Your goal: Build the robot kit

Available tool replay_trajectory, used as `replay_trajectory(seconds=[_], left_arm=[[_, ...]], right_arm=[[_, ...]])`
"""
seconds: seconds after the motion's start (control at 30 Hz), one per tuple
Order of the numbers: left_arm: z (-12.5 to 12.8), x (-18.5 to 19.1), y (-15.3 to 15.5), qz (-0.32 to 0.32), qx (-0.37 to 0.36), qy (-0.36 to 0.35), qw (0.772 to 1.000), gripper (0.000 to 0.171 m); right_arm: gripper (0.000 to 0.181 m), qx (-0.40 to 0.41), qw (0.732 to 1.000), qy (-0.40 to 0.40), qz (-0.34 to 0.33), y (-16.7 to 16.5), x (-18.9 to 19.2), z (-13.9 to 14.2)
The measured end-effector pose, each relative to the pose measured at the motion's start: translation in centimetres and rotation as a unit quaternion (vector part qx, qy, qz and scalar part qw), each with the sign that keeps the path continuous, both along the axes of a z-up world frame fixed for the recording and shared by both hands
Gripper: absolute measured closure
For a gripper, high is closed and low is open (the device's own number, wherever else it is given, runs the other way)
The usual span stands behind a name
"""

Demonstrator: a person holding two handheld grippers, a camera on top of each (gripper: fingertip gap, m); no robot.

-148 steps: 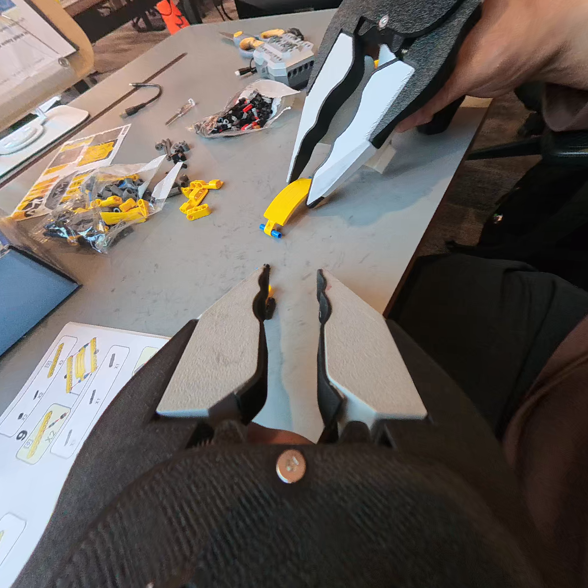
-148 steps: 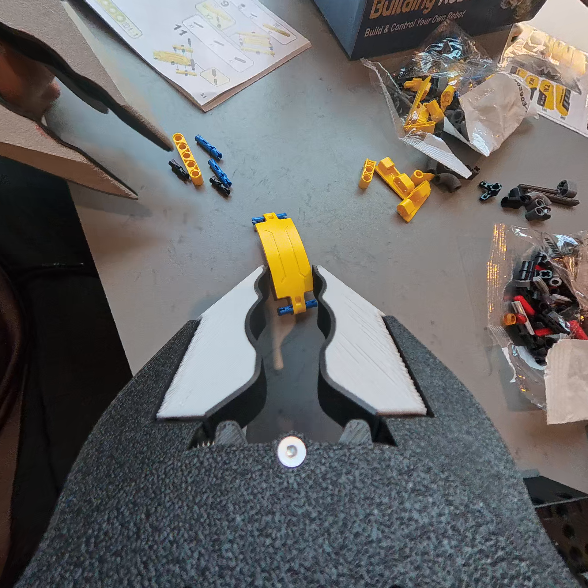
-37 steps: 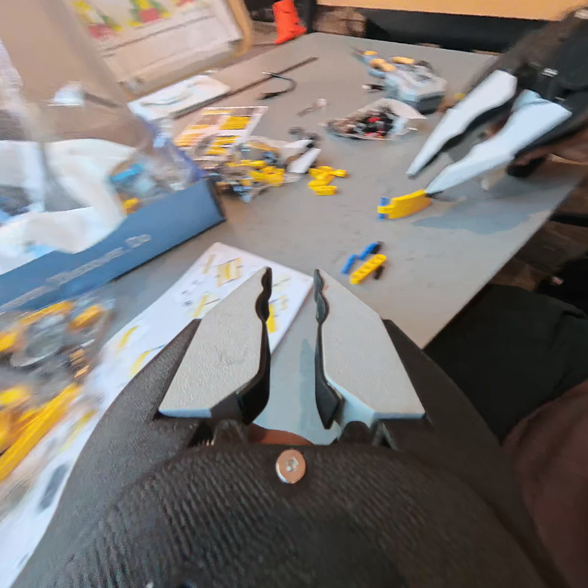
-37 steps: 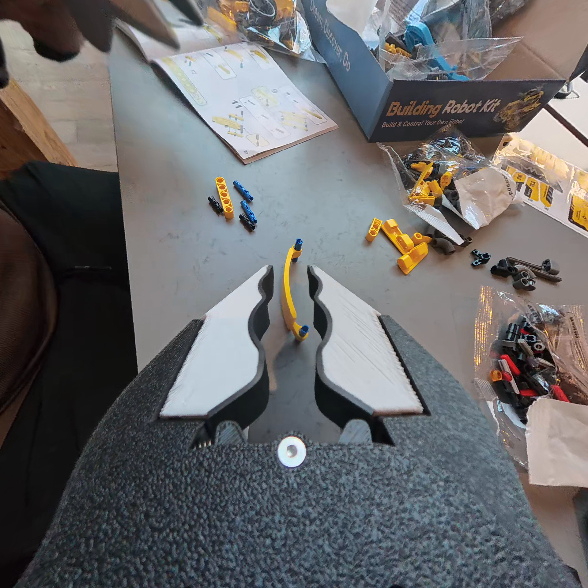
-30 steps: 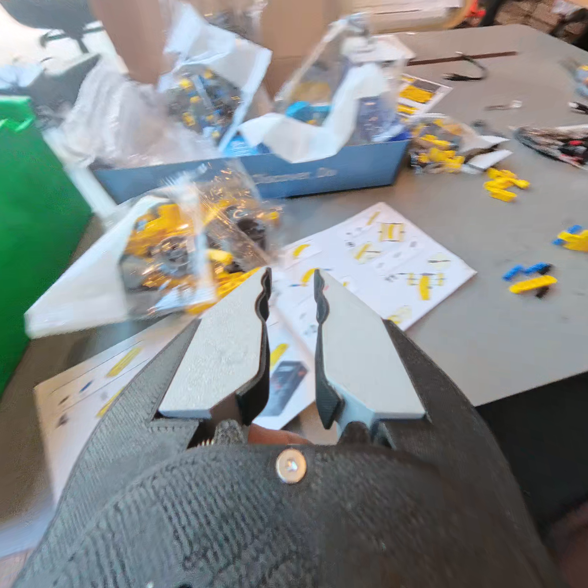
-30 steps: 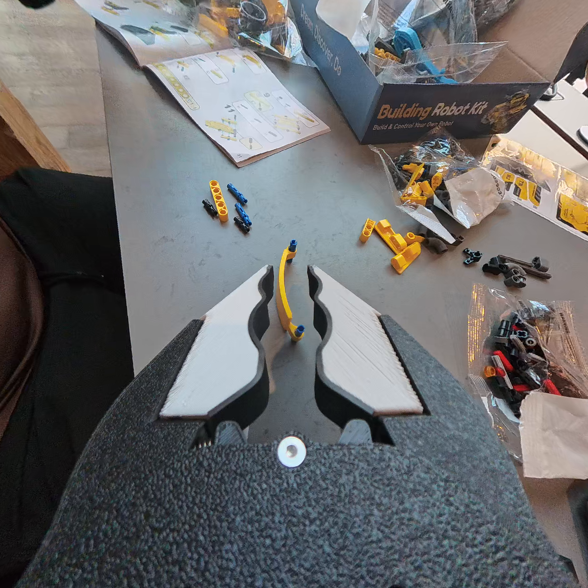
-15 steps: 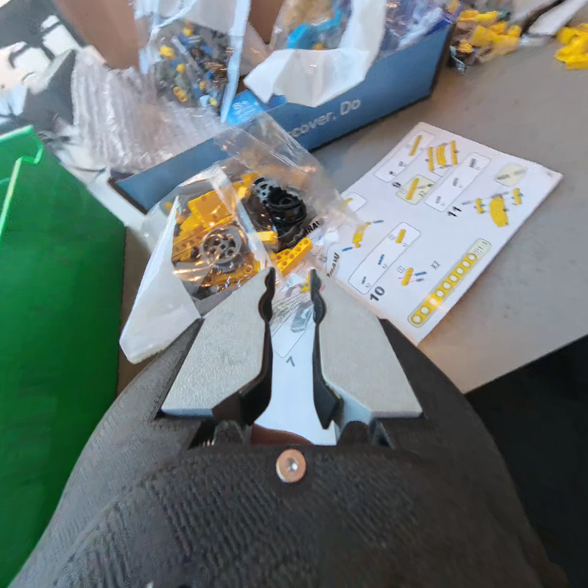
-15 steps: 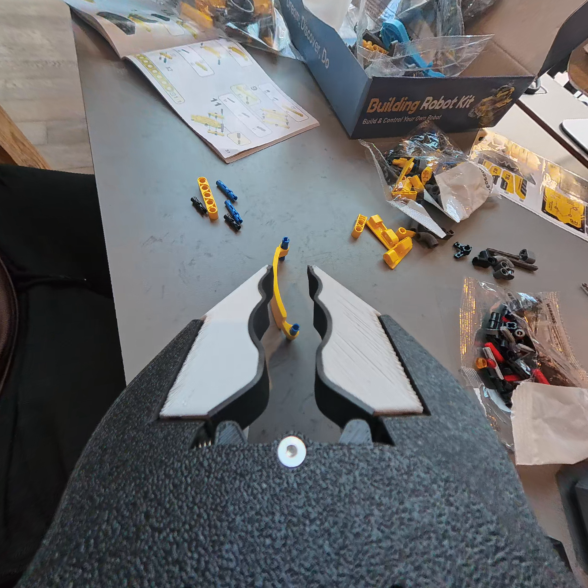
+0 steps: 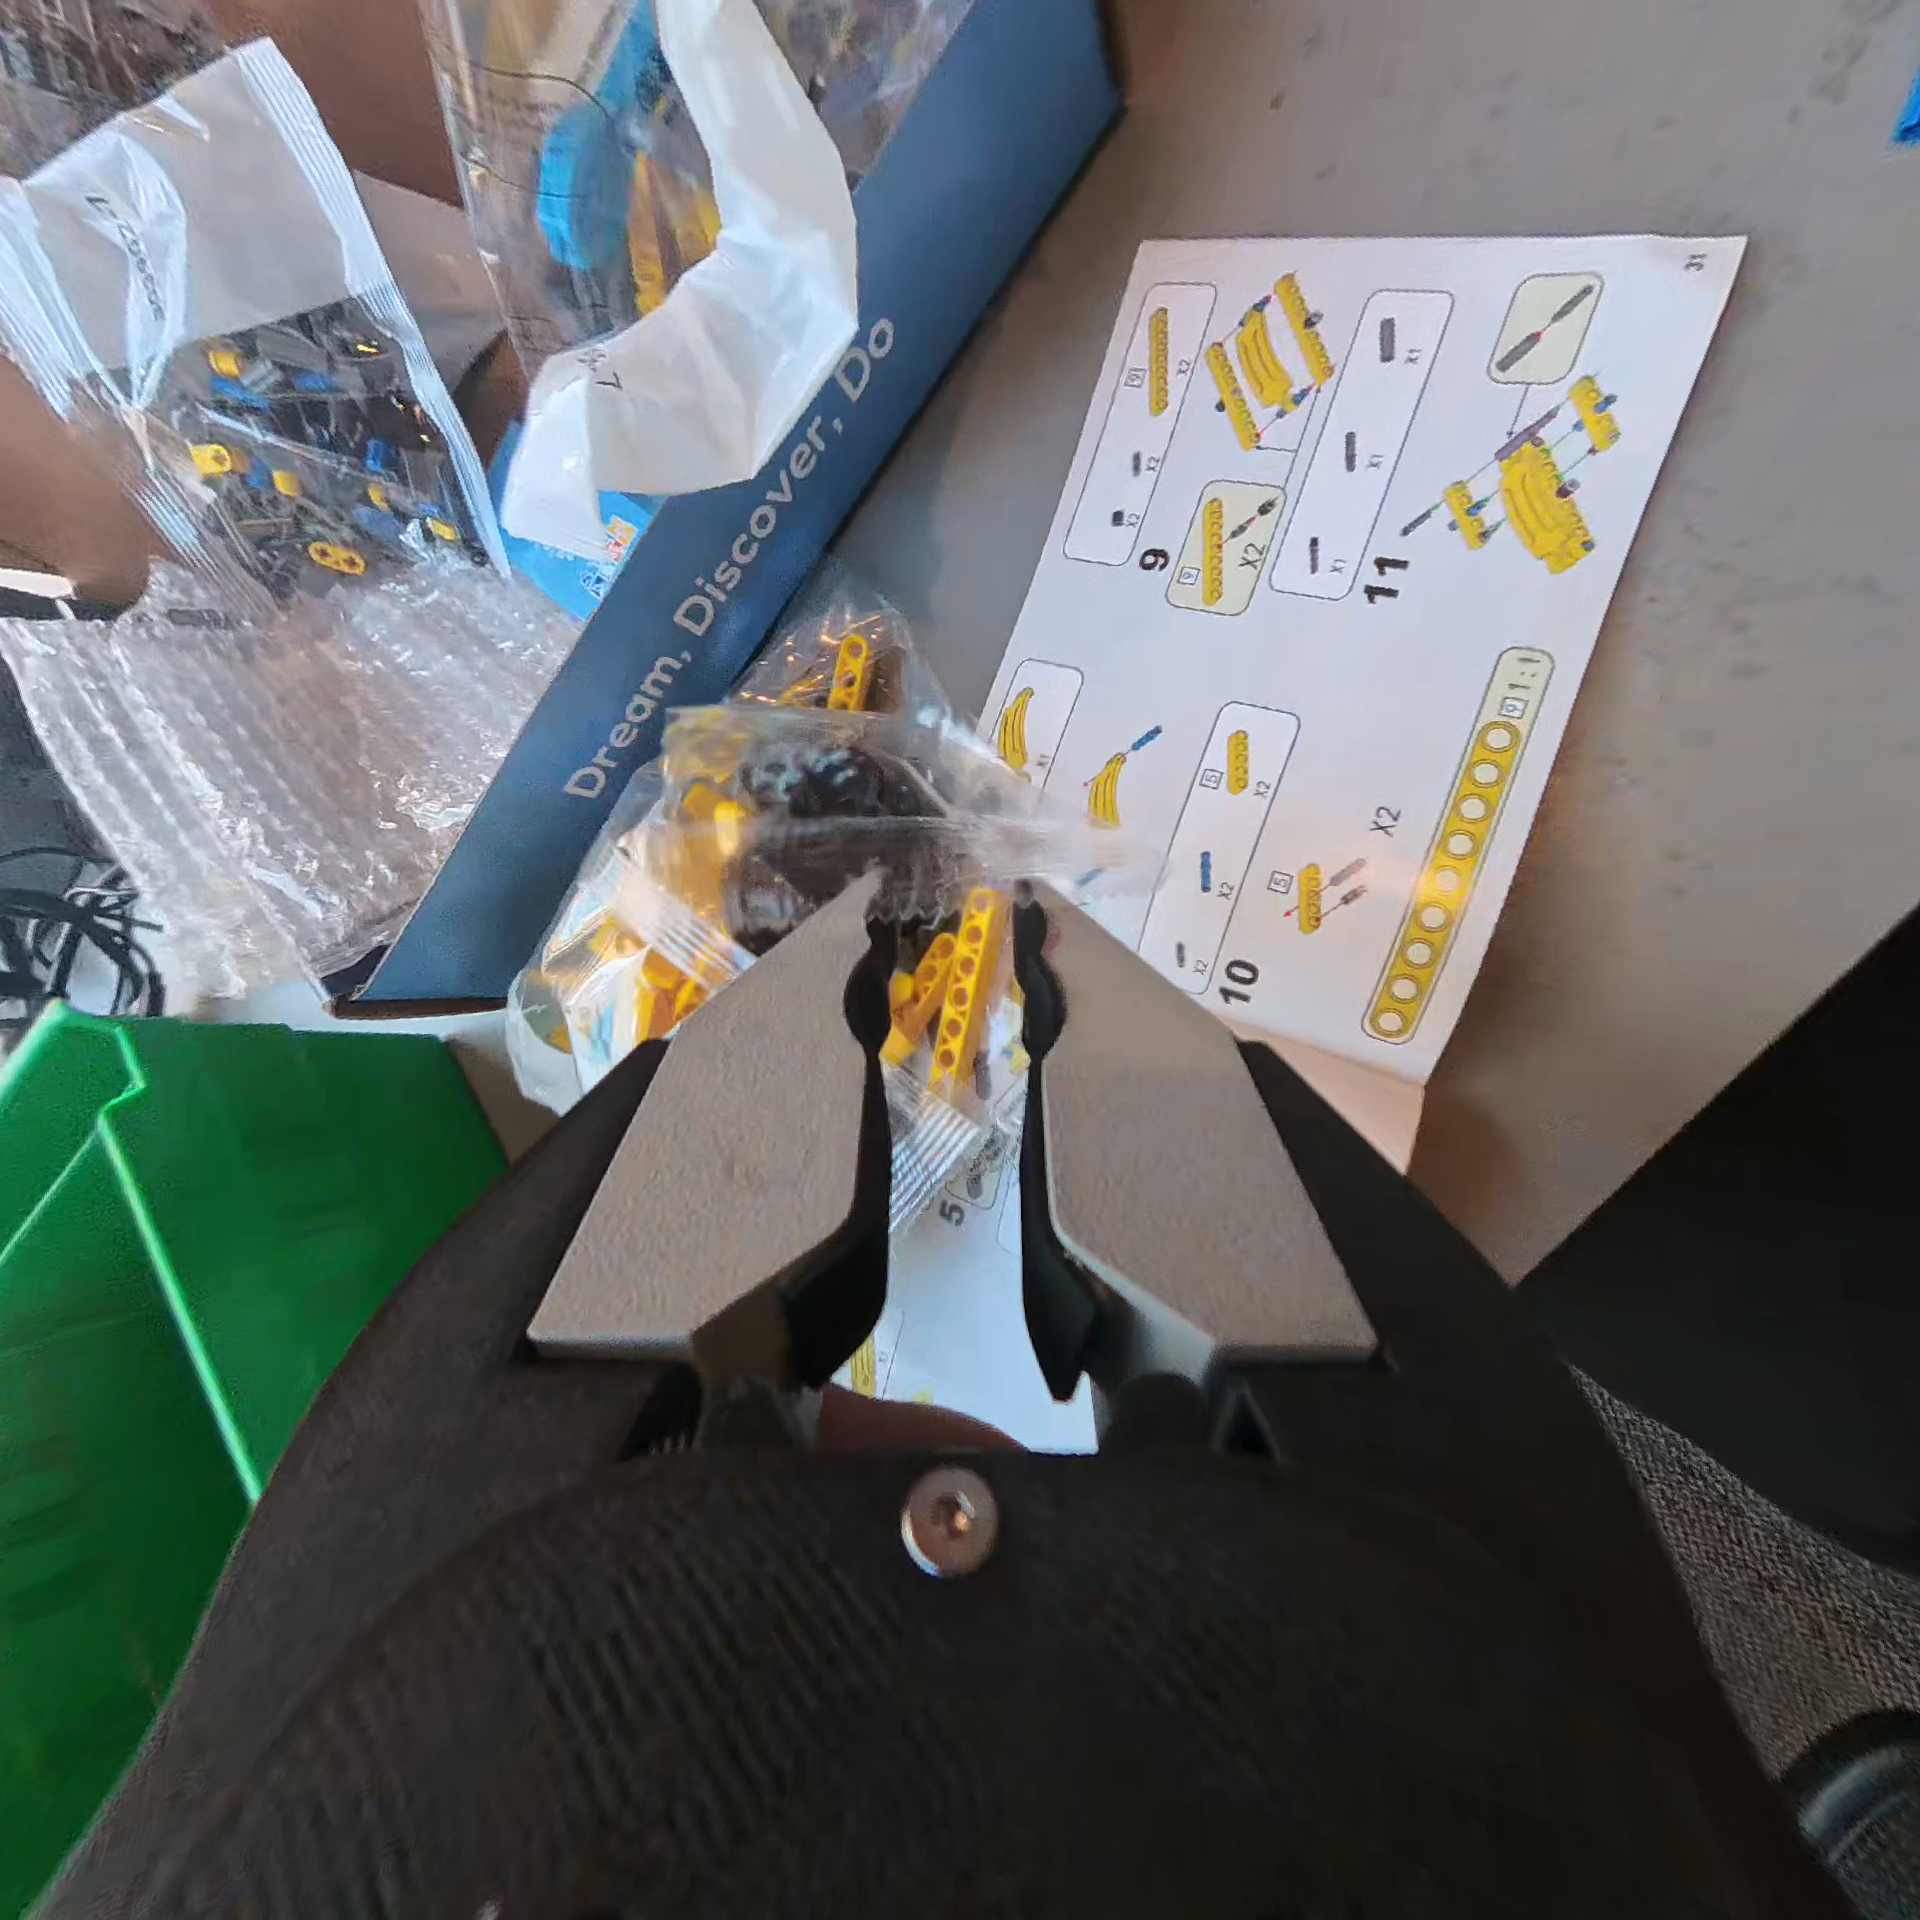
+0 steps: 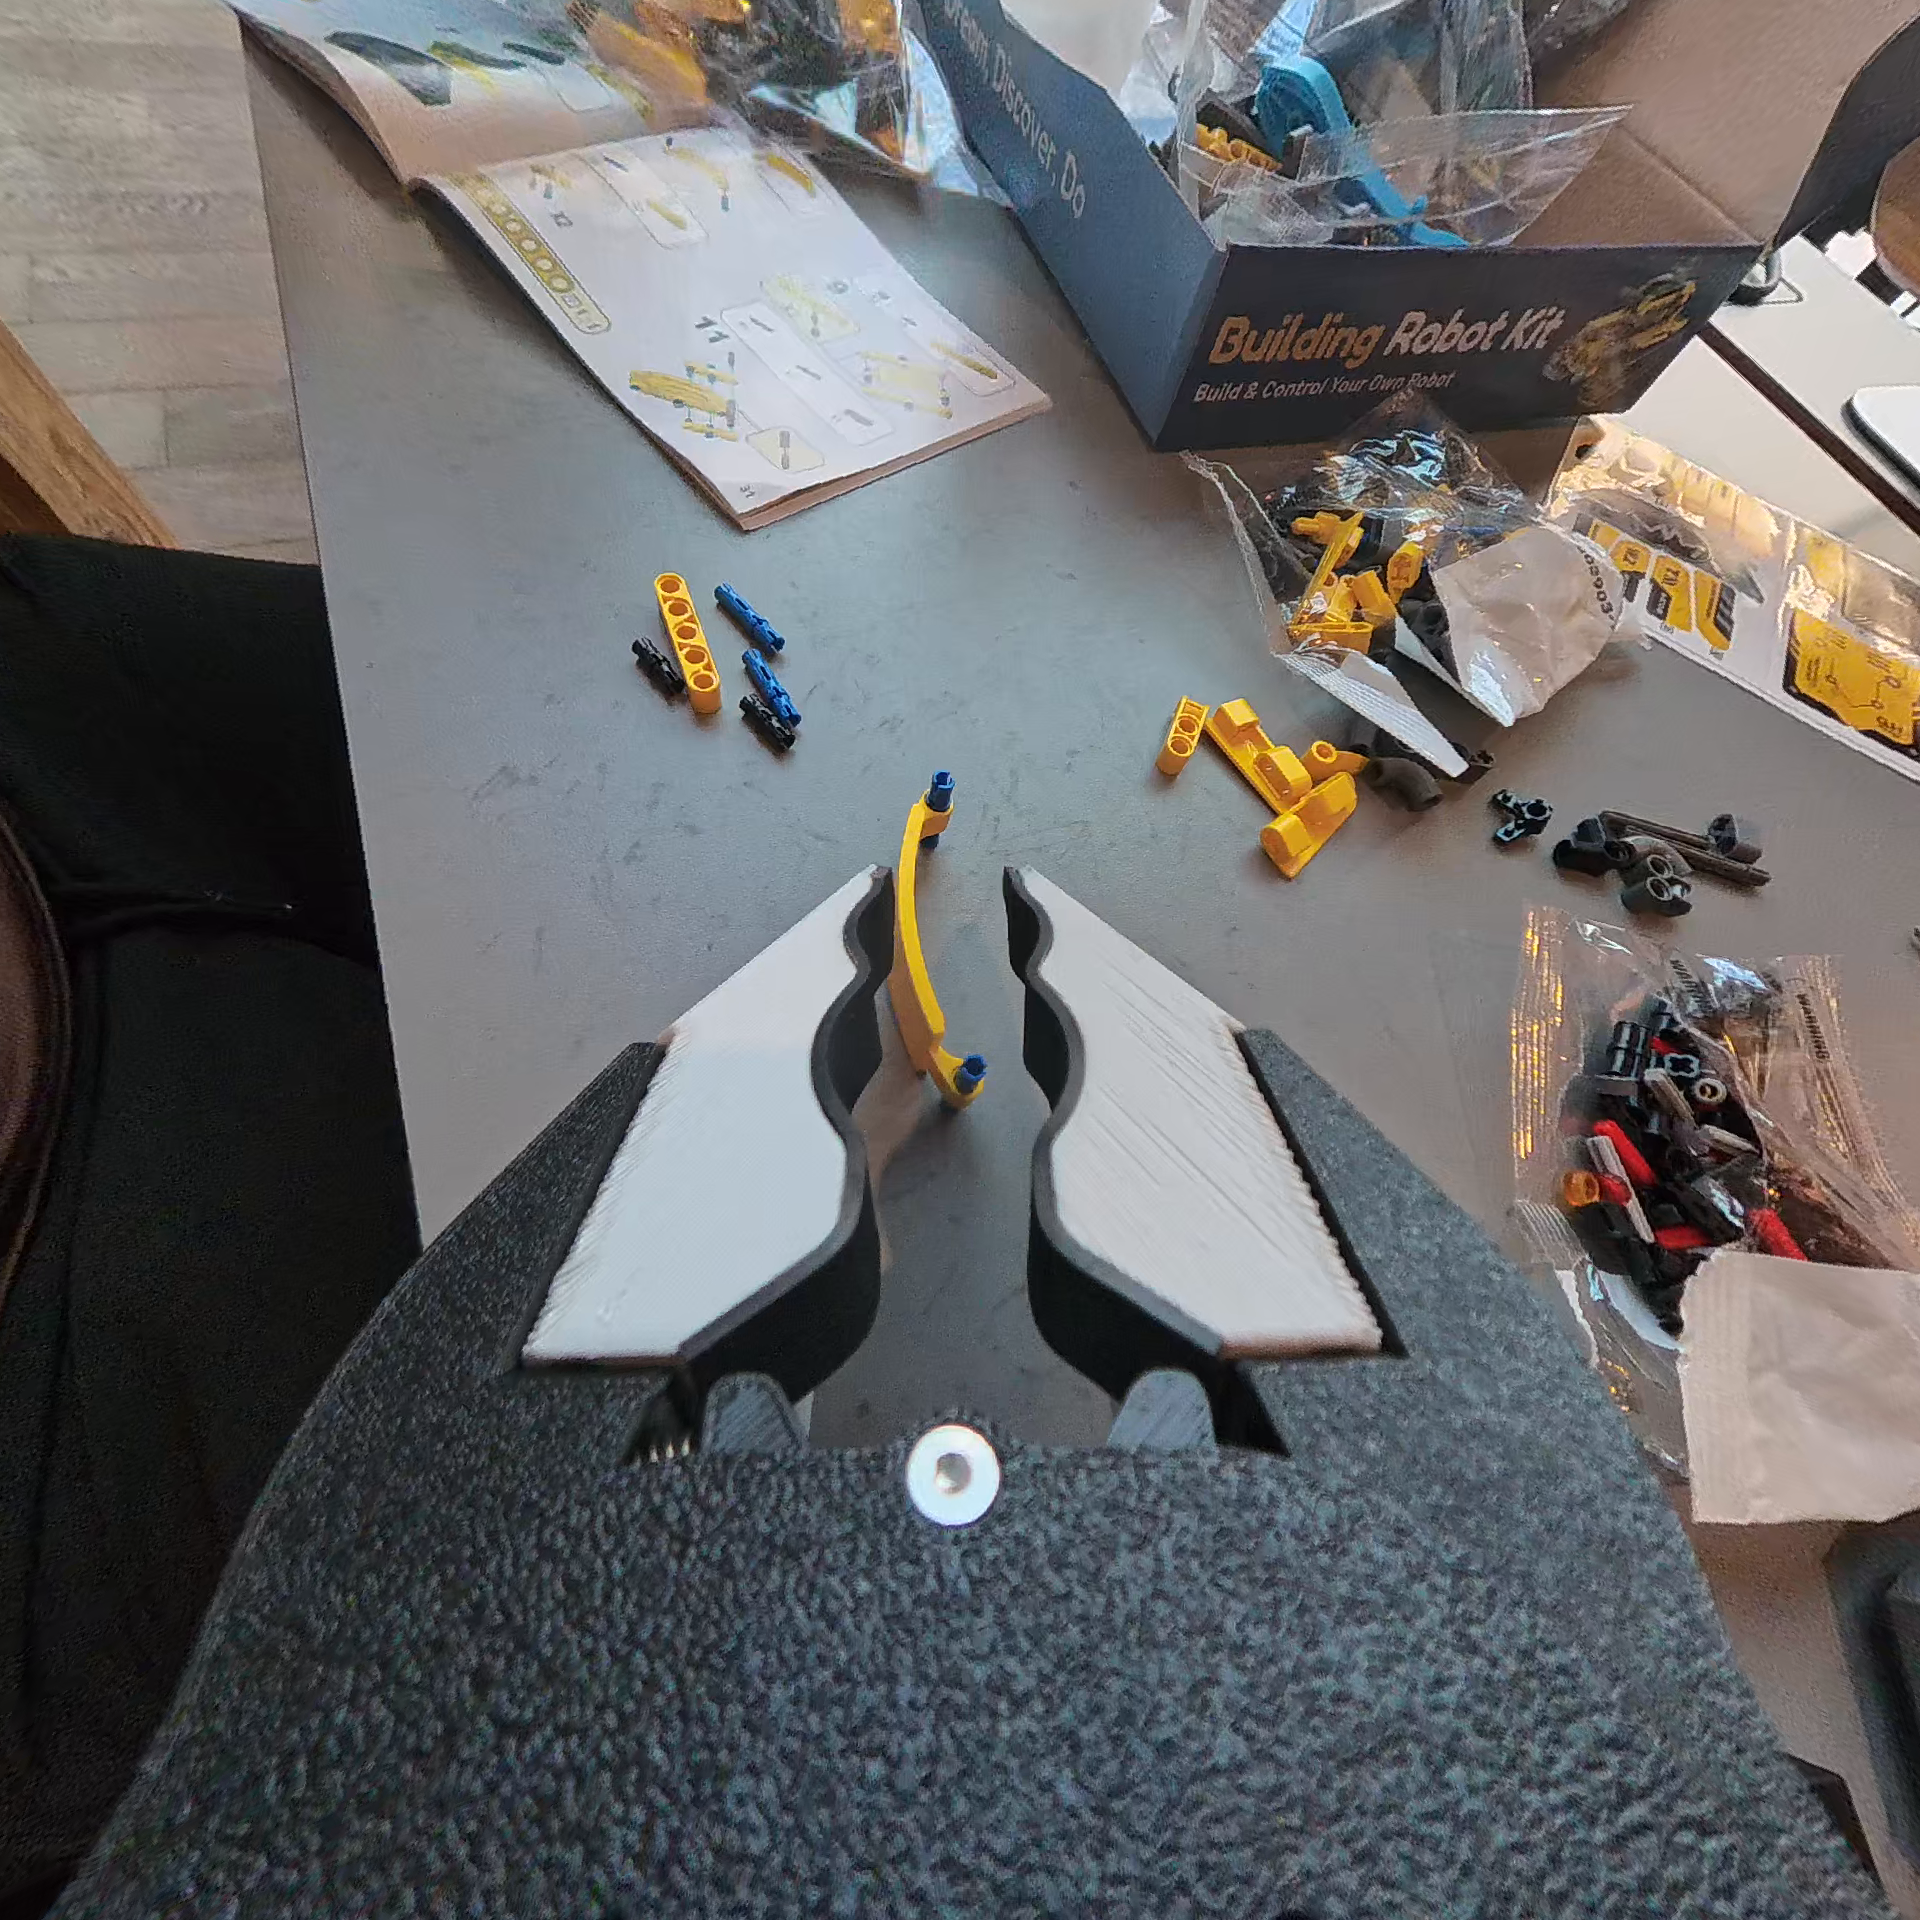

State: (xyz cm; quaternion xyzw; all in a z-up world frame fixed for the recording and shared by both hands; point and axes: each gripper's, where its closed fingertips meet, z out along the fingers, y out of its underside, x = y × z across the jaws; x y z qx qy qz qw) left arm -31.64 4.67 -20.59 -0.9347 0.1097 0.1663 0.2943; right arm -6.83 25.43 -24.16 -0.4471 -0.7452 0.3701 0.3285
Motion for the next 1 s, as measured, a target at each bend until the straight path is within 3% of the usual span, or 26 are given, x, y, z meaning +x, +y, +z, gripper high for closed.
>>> replay_trajectory(seconds=[0.1,0.23,0.33,0.6,1.0], left_arm=[[0.3,-0.5,-0.3,0.009,0.003,0.008,1.000,0.155],[-1.6,-0.8,-0.8,-0.002,-0.038,0.003,0.999,0.156],[-2.5,-0.9,-1.0,-0.031,-0.076,0.007,0.997,0.162],[-3.8,-1.8,-1.1,-0.082,-0.154,0.007,0.985,0.157],[-5.3,-1.7,-1.4,-0.065,-0.197,-0.013,0.978,0.166]], right_arm=[[0.160,0.000,1.000,0.001,0.003,-0.1,0.1,0.0],[0.160,-0.006,1.000,-0.007,0.005,-0.1,0.1,-0.1],[0.160,-0.008,1.000,-0.008,0.005,-0.1,0.1,-0.1],[0.160,-0.005,1.000,-0.005,0.005,-0.1,0.1,-0.1],[0.160,-0.004,1.000,-0.004,0.005,-0.1,0.1,-0.1]])
